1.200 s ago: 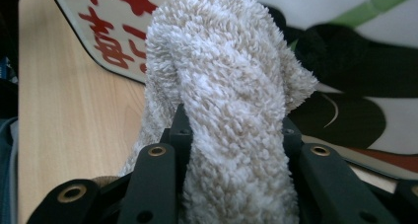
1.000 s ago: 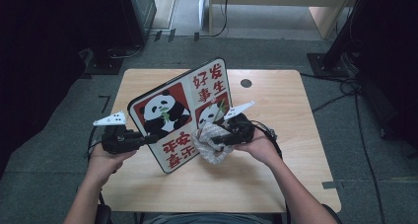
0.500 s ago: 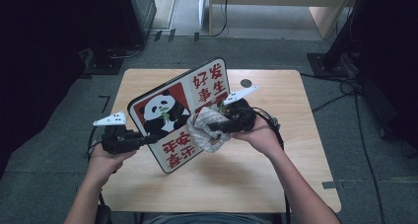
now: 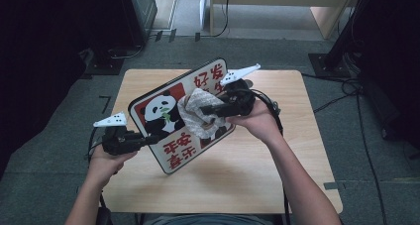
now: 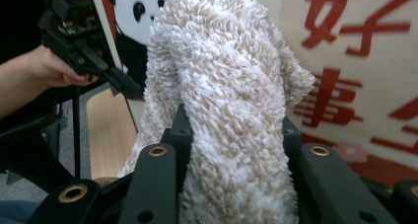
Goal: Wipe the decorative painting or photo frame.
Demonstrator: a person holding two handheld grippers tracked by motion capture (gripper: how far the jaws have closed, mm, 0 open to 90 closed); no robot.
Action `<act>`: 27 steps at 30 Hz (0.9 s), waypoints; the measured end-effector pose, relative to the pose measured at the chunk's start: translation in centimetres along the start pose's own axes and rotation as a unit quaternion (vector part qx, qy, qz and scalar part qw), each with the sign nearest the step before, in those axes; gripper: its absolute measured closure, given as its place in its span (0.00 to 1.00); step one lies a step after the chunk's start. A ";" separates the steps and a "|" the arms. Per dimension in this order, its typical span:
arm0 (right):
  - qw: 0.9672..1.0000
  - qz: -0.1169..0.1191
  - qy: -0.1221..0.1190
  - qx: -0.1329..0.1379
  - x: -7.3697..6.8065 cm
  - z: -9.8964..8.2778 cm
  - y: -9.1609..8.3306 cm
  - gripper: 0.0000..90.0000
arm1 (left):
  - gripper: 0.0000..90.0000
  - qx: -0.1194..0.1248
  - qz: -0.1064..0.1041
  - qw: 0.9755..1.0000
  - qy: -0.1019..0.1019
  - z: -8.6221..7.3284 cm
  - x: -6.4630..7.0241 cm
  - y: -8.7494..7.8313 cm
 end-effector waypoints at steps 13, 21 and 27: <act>1.000 -0.003 -0.028 0.007 -0.7 4.3 -0.1 0.73 | 0.87 0.004 0.001 1.000 0.001 0.0 0.0 0.0; 1.000 -0.003 -0.018 0.003 0.2 4.3 0.8 0.73 | 0.87 0.005 0.002 1.000 0.003 -0.1 0.0 0.0; 1.000 0.001 -0.019 -0.002 0.3 4.0 1.2 0.73 | 0.87 0.005 0.004 1.000 0.002 -0.1 0.1 0.0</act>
Point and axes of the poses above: each handheld gripper's, and its own axes: y roughly forward along the jaws, z roughly out of its top, x roughly to its right, the point moved 10 cm from there along y, roughly forward along the jaws, and after that the axes turned 15 degrees about z, right-handed, at the moved point
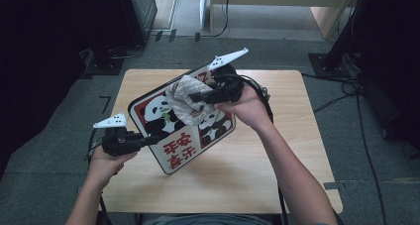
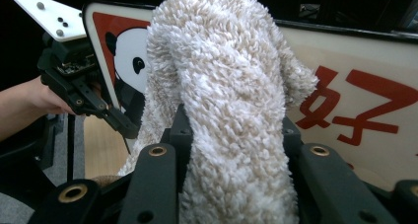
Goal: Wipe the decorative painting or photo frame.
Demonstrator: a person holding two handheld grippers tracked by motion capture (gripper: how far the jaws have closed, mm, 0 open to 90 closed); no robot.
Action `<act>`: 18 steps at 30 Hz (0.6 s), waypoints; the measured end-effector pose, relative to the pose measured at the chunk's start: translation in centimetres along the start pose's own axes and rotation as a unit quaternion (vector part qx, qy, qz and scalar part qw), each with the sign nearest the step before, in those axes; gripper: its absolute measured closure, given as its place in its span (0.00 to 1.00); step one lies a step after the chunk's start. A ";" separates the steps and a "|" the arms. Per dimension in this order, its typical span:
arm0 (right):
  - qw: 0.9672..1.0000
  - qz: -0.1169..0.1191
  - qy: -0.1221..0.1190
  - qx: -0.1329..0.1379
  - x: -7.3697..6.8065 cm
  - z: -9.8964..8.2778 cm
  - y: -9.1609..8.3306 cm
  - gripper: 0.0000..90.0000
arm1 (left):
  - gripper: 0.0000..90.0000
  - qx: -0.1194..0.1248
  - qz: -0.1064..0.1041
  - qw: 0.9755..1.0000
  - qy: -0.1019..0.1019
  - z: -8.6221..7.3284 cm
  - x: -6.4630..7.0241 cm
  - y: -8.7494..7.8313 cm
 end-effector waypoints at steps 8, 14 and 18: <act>1.000 0.001 0.002 -0.007 0.1 -0.9 0.3 0.73 | 0.87 0.000 0.000 1.000 0.000 0.0 0.0 0.0; 1.000 0.005 0.005 -0.007 0.2 -1.6 0.6 0.73 | 0.87 -0.001 -0.002 1.000 0.001 0.0 0.0 0.0; 1.000 0.005 0.009 -0.013 0.2 -2.3 0.8 0.73 | 0.87 -0.001 -0.002 1.000 0.001 0.0 0.0 0.0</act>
Point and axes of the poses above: each handheld gripper's, and its own axes: y roughly forward along the jaws, z roughly out of its top, x roughly to its right, the point moved 10 cm from there along y, roughly forward along the jaws, and after that the axes turned 15 degrees about z, right-handed, at the moved point
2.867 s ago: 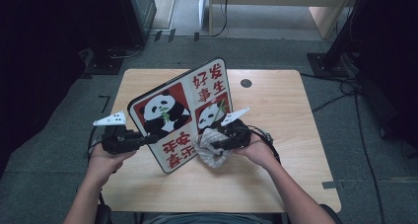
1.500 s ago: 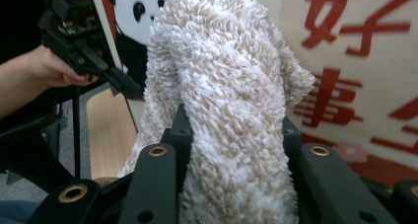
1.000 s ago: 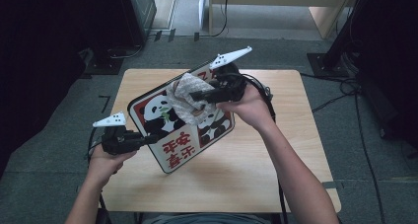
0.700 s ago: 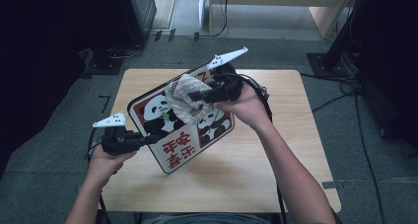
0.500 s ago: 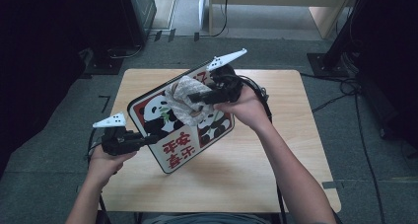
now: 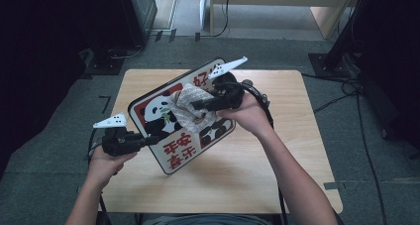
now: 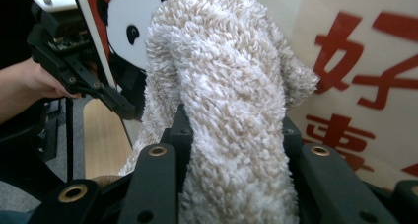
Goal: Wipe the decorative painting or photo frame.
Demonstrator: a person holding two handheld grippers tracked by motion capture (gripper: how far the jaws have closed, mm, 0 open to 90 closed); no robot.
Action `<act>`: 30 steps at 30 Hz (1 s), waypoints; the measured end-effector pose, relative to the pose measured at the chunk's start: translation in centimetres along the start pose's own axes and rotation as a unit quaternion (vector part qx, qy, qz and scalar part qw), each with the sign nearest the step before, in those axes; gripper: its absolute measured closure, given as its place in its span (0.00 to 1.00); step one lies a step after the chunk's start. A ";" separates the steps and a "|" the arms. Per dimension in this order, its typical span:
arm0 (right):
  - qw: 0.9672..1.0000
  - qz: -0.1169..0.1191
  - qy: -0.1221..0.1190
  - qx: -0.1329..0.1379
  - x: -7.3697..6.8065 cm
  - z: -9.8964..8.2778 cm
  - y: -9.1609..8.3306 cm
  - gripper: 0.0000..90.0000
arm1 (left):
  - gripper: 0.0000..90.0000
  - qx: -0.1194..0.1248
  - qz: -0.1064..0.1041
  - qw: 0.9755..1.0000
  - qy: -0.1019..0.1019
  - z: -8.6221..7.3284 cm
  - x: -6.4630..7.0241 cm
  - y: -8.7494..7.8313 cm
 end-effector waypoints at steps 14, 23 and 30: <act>1.000 -0.003 0.000 -0.010 0.2 -2.1 0.9 0.72 | 0.87 -0.001 0.000 1.000 0.001 0.0 0.0 0.0; 1.000 -0.004 0.005 -0.018 0.5 -3.6 1.7 0.72 | 0.87 -0.001 0.001 1.000 0.001 0.0 0.0 0.0; 1.000 -0.004 0.008 -0.024 0.6 -4.6 2.2 0.72 | 0.87 -0.001 0.000 1.000 0.000 0.0 0.0 0.0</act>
Point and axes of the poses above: each handheld gripper's, and its own axes: y roughly forward along the jaws, z roughly out of its top, x roughly to its right, the point moved 10 cm from there along y, roughly forward along the jaws, and after that the axes turned 15 degrees about z, right-handed, at the moved point
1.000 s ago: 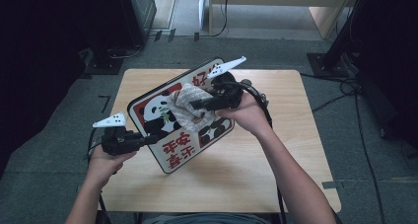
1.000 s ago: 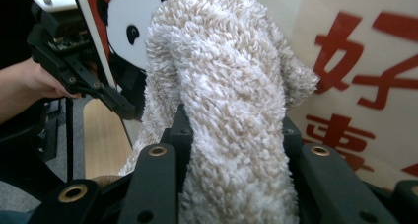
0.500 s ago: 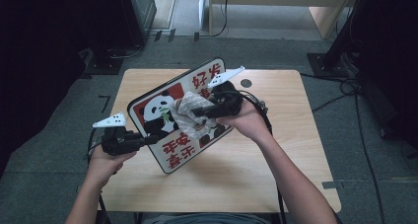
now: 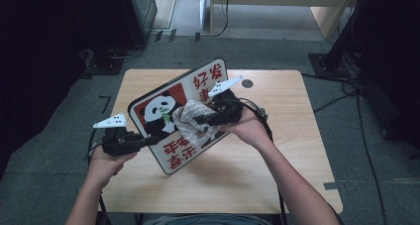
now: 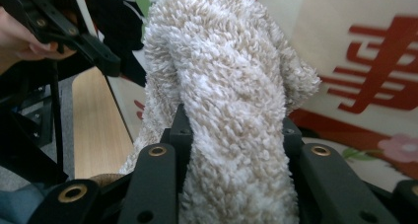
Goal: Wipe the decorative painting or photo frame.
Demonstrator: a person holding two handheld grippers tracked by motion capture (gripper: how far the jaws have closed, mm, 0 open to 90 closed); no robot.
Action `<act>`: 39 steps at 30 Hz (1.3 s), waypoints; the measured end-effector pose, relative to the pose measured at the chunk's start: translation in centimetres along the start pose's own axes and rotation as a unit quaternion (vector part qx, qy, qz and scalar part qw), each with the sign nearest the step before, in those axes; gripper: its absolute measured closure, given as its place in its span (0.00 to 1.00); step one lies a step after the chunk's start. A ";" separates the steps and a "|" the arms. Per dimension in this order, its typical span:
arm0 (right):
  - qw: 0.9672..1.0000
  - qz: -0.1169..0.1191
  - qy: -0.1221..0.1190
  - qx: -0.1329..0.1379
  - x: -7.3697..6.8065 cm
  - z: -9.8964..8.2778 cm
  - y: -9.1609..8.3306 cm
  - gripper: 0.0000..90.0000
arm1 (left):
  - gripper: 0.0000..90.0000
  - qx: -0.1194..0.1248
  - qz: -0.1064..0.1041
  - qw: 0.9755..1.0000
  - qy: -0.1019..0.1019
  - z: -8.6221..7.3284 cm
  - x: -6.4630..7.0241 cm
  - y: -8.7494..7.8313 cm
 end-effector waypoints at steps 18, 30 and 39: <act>1.000 -0.001 -0.001 -0.023 0.3 -2.9 1.7 0.72 | 0.87 -0.002 -0.002 1.000 0.001 0.0 0.0 0.0; 0.999 -0.004 -0.002 -0.036 0.4 -4.9 2.8 0.72 | 0.87 -0.002 -0.003 1.000 0.002 0.0 0.0 0.0; 0.999 -0.004 0.002 -0.041 0.6 -6.3 3.5 0.72 | 0.87 -0.003 -0.004 1.000 0.003 0.0 0.0 0.0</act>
Point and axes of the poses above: each handheld gripper's, and its own axes: y roughly forward along the jaws, z roughly out of its top, x roughly to its right, the point moved 10 cm from there along y, roughly forward along the jaws, and after that the axes turned 15 degrees about z, right-handed, at the moved point
